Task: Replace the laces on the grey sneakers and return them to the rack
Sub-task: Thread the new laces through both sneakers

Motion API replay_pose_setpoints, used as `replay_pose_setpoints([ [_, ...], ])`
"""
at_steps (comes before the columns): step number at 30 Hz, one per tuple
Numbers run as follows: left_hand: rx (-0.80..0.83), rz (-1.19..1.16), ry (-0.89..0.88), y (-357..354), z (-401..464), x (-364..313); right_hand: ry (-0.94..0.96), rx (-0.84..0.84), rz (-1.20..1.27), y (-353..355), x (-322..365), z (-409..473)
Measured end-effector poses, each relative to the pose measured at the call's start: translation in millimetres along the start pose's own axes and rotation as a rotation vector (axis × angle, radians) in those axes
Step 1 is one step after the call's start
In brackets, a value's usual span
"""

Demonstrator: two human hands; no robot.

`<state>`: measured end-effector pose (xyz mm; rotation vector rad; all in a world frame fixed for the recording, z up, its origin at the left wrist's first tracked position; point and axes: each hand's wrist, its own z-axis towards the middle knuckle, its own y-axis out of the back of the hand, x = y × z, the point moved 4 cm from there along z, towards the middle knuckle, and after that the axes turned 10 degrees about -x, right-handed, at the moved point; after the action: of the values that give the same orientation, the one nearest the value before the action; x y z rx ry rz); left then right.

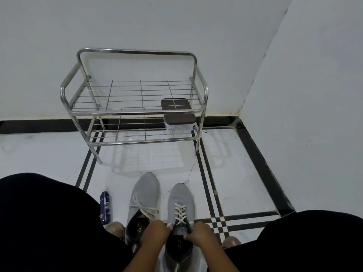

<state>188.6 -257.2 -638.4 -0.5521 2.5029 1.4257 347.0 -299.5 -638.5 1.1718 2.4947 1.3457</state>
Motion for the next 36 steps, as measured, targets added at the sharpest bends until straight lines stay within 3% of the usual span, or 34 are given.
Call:
replay_pose_setpoints([
  [4,-0.211,-0.018,-0.042,0.1,4.0,-0.2,0.051,-0.116,-0.086,-2.3,8.9,4.2],
  [6,-0.242,0.005,-0.122,-2.1,9.3,-5.8,0.051,-0.144,-0.104,-4.4,10.1,11.9],
  [9,-0.177,0.037,-0.169,-12.4,18.2,-9.0,0.046,-0.161,-0.115,-5.3,10.2,18.2],
  [27,-0.092,-0.322,0.118,-25.7,38.5,0.0,0.074,-0.157,-0.087,-17.3,5.7,30.6],
  [36,-0.088,-0.227,-0.018,-20.2,31.7,1.7,0.068,-0.159,-0.055,-15.2,3.2,26.2],
])
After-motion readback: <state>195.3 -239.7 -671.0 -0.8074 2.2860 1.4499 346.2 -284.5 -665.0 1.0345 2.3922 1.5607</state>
